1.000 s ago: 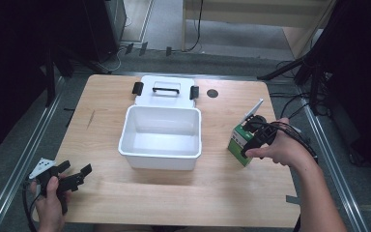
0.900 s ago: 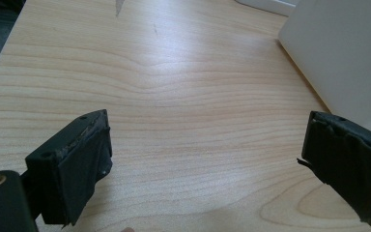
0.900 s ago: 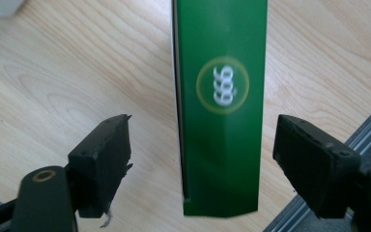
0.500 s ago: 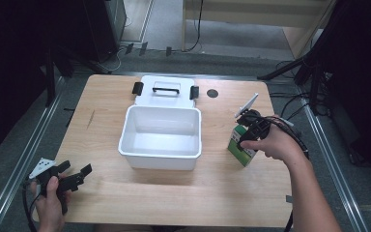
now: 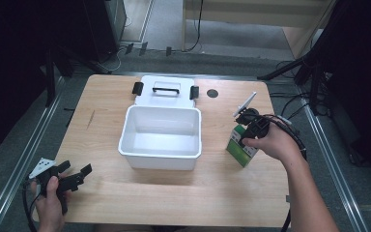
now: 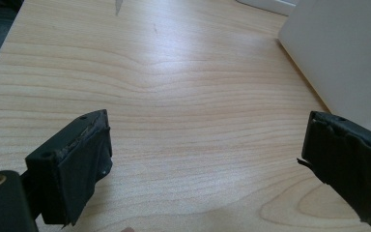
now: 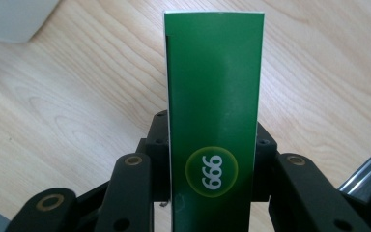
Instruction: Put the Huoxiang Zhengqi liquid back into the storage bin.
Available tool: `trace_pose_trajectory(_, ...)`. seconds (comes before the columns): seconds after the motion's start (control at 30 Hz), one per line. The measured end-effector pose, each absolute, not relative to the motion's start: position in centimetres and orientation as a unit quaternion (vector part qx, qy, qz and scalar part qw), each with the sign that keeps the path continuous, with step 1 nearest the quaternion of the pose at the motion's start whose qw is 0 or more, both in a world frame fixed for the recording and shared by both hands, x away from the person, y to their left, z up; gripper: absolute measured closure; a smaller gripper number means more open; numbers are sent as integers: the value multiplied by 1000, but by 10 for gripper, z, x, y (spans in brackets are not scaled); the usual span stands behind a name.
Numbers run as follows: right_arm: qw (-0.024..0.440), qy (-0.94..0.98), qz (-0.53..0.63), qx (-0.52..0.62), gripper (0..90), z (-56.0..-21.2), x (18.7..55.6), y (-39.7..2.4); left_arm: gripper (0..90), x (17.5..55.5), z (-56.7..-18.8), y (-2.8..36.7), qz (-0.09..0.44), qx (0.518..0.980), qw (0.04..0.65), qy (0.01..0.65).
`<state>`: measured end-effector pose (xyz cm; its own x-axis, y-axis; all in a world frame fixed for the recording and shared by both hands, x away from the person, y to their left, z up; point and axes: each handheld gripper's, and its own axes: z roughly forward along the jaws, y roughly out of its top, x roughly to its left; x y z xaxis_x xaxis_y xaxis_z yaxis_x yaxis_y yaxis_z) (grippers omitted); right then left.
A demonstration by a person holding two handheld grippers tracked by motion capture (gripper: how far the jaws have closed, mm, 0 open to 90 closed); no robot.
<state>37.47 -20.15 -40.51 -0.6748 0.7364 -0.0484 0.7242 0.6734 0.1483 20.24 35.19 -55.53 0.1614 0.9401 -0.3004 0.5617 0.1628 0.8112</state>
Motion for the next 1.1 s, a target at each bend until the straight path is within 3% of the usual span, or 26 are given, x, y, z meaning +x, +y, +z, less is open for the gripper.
trace_pose_trajectory(0.57,83,980,79,160,643,-367,353,-184,45,203,-555,352,209,612,454,613)
trace_pose_trajectory(1.1,92,985,86,120,643,-323,354,-164,45,203,-555,352,209,613,453,613)
